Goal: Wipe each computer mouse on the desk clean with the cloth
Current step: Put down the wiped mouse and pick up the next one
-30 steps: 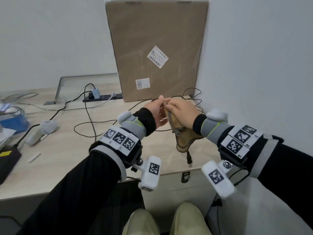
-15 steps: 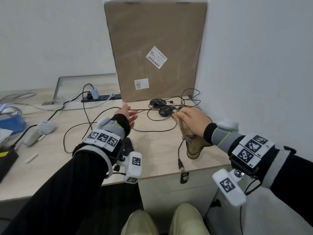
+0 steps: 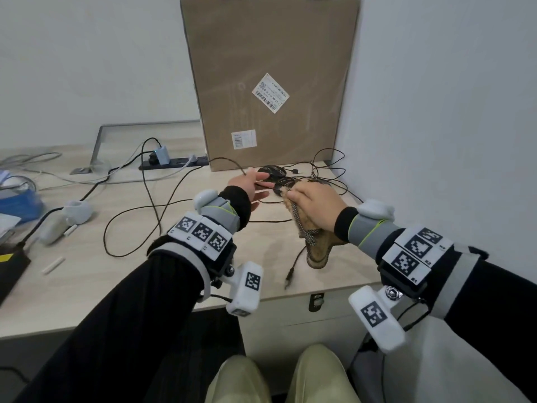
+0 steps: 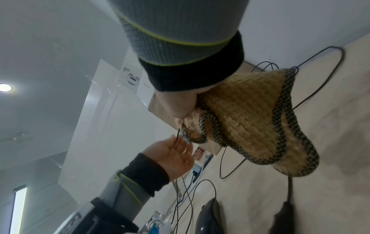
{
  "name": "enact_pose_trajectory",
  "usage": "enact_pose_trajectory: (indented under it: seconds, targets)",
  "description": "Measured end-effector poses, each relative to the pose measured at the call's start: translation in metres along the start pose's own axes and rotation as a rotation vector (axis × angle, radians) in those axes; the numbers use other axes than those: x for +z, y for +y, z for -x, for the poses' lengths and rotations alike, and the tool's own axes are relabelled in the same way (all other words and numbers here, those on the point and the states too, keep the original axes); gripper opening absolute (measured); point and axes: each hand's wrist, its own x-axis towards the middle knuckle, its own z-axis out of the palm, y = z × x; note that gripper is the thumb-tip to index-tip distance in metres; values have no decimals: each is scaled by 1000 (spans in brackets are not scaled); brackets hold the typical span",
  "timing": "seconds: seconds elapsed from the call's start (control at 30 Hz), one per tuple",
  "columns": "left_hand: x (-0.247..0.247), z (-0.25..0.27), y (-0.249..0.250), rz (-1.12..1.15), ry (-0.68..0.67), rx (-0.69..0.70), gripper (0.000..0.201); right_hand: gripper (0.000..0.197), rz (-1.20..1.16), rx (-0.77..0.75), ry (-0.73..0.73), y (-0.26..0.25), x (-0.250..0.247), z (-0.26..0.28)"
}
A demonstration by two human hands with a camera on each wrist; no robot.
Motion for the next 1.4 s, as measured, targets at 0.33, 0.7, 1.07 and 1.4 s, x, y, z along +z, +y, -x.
enact_pose_trajectory:
  seconds: [0.33, 0.7, 1.07, 1.4]
  targets:
    - [-56, -17, -8, 272, 252, -38, 53, 31, -62, 84, 67, 21, -7, 5]
    - [21, 30, -2, 33, -271, 24, 39, 28, -85, 20, 64, -10, 9, -2]
    - [-54, -10, 0, 66, 204, 27, 36, 26, -51, 41, 12, 19, -1, 7]
    - [-9, 18, -9, 41, -255, -76, 42, 29, -110, 47, 67, -7, 13, -6]
